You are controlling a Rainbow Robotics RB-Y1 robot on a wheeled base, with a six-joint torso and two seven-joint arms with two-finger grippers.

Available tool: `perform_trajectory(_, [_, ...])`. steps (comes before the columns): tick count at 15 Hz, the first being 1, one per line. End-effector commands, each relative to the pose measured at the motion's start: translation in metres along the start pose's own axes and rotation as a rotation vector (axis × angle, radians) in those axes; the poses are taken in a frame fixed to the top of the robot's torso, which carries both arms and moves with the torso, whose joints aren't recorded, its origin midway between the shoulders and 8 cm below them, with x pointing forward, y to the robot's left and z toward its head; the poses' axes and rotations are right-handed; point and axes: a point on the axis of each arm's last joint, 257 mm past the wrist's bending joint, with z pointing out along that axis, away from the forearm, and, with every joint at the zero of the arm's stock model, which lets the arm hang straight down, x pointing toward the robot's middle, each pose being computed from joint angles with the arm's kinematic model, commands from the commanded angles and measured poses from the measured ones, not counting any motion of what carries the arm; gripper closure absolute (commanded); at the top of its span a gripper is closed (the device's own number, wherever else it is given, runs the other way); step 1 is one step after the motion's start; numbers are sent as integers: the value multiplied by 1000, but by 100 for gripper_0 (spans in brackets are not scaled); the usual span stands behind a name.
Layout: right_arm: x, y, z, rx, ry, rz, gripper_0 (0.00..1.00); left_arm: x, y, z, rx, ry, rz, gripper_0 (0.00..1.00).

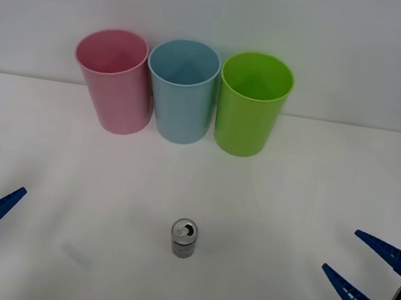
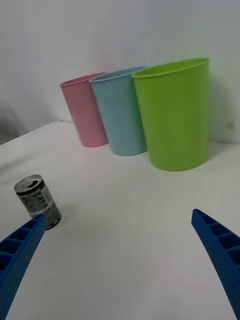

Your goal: Grasp the object on the table and drop it into the matching bin: aluminum can to the light blue bin, PET bottle to the pink bin.

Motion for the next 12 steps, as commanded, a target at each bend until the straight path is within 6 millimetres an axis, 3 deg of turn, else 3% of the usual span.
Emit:
perform_trajectory(1, [12, 17, 19, -62, 29, -24, 0, 0, 0, 0, 0, 0, 0, 0])
perform_trajectory(4, [24, 34, 43, -121, 39, -37, 0, 0, 0, 0, 0, 0, 0, 0])
perform_trajectory(8, [46, 38, 81, -154, 42, -139, 0, 0, 0, 0, 0, 0, 0, 0])
perform_trajectory(12, [70, 55, 124, -166, 69, -200, 0, 0, 0, 0, 0, 0, 0, 0])
